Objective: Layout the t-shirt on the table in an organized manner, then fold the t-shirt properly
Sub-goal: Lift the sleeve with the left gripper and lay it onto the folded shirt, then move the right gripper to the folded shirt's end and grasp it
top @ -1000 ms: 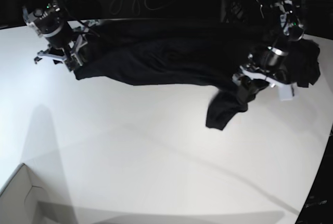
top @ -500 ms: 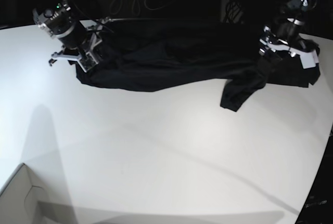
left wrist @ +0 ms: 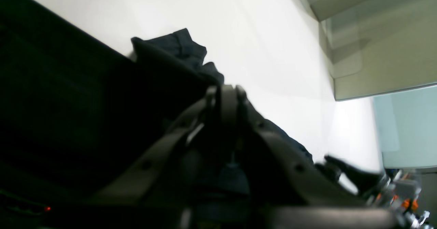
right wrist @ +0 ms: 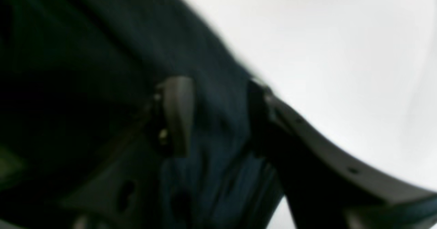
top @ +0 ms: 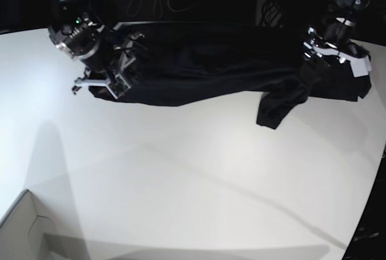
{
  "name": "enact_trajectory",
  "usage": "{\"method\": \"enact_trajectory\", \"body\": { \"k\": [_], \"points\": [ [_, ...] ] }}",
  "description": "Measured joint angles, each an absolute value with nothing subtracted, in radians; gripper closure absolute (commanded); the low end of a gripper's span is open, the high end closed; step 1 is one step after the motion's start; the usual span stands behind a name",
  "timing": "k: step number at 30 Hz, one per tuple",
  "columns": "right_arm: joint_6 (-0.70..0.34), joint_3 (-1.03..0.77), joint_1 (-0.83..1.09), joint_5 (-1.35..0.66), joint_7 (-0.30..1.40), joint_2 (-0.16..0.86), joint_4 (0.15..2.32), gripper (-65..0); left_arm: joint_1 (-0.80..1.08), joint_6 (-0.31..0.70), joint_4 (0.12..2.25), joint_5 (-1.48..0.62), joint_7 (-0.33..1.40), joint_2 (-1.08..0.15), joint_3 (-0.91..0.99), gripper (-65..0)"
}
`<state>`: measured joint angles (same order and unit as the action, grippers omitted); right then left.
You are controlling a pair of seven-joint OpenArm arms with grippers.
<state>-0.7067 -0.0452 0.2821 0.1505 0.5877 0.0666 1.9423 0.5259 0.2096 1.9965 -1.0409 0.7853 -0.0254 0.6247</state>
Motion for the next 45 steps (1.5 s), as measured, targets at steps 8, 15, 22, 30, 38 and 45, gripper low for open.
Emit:
{"method": "enact_trajectory", "body": {
  "k": [8,15,22,30,38,45],
  "points": [
    [-0.702,0.1,0.083,0.151,0.643,0.043,1.714,-34.8,0.529,0.21,1.996,-1.041,0.785,-0.025,0.625,-0.1],
    [-0.702,0.11,-0.028,0.153,0.632,0.003,1.478,-34.8,0.532,0.21,1.995,-1.041,0.785,-0.025,0.625,-0.1],
    [-0.699,0.111,-0.063,0.138,0.582,0.002,1.394,-20.7,0.532,0.21,1.995,-1.041,0.785,-0.025,0.626,-0.1],
    [-0.699,0.107,0.016,0.148,0.59,0.036,1.541,0.0,0.532,0.21,1.995,-1.042,0.786,-0.026,0.626,-0.1],
    [-0.699,0.019,0.179,0.147,0.591,0.041,1.855,0.0,0.53,0.21,1.995,-1.048,0.786,-0.046,0.627,-0.1],
    [-0.701,-0.053,0.319,0.146,0.587,0.042,1.977,0.0,0.534,0.21,1.995,-1.05,0.79,-0.045,0.625,-0.1]
  ]
}}
